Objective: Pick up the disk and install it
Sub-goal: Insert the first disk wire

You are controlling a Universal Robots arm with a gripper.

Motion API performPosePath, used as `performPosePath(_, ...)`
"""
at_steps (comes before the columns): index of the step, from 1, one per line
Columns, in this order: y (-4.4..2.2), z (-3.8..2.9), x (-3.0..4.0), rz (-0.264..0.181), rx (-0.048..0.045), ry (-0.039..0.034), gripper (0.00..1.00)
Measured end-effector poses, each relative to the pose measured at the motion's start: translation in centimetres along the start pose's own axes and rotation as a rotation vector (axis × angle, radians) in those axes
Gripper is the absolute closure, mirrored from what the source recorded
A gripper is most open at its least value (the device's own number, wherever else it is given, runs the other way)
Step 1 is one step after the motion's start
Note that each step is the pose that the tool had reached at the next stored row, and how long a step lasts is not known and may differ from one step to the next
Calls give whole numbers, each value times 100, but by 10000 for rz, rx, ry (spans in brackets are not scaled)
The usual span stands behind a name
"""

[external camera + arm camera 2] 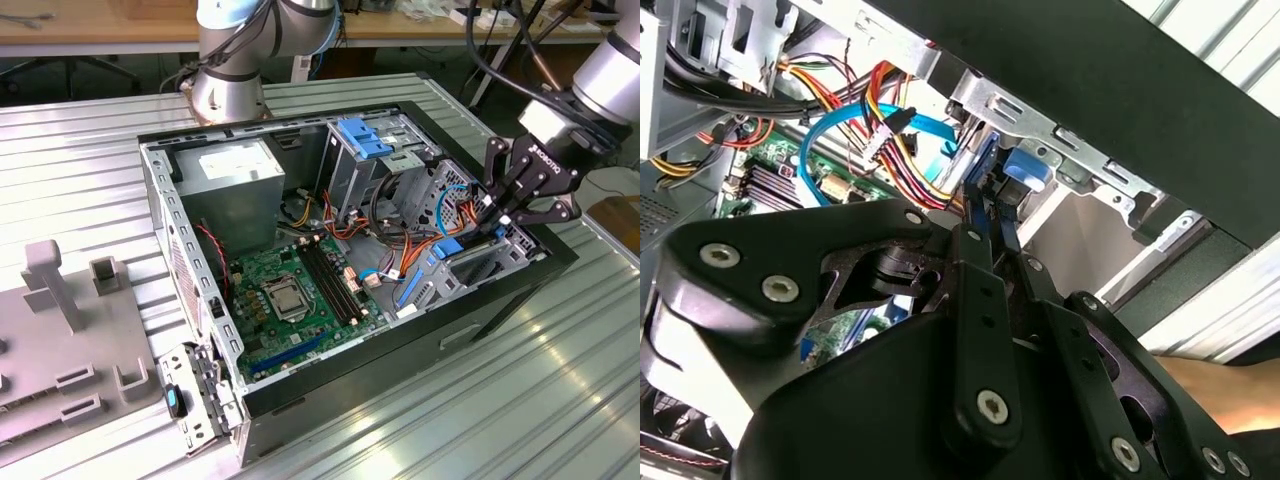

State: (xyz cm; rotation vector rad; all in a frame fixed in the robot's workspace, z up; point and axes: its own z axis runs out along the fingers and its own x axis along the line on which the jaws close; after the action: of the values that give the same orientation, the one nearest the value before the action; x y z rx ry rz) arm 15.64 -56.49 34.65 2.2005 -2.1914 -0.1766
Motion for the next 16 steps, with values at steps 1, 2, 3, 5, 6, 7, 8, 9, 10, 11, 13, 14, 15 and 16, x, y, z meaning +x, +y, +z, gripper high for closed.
performPosePath(1, 0, -1, 7, -1, 1, -4, 82)
performPosePath(2, 0, -1, 19, -1, 2, -5, 82)
performPosePath(3, 0, -2, 31, -1, 2, -7, 82)
performPosePath(5, 0, -1, 32, -3, 2, -19, 82)
performPosePath(6, 0, 0, 33, 27, 5, -22, 82)
performPosePath(7, 0, 1, 33, 285, 21, -48, 82)
performPosePath(8, 0, 1, 33, 399, 32, -60, 82)
performPosePath(9, 0, 1, 33, 475, 55, -71, 82)
performPosePath(10, 1, 1, 33, 489, 111, -92, 82)
performPosePath(11, 2, 1, 33, 480, 176, -130, 82)
performPosePath(13, 19, 4, 33, 470, 237, -196, 82)
performPosePath(14, 28, 5, 33, 467, 244, -223, 82)
performPosePath(15, 38, 6, 34, 464, 250, -245, 82)
performPosePath(16, 43, 6, 35, 463, 255, -255, 82)
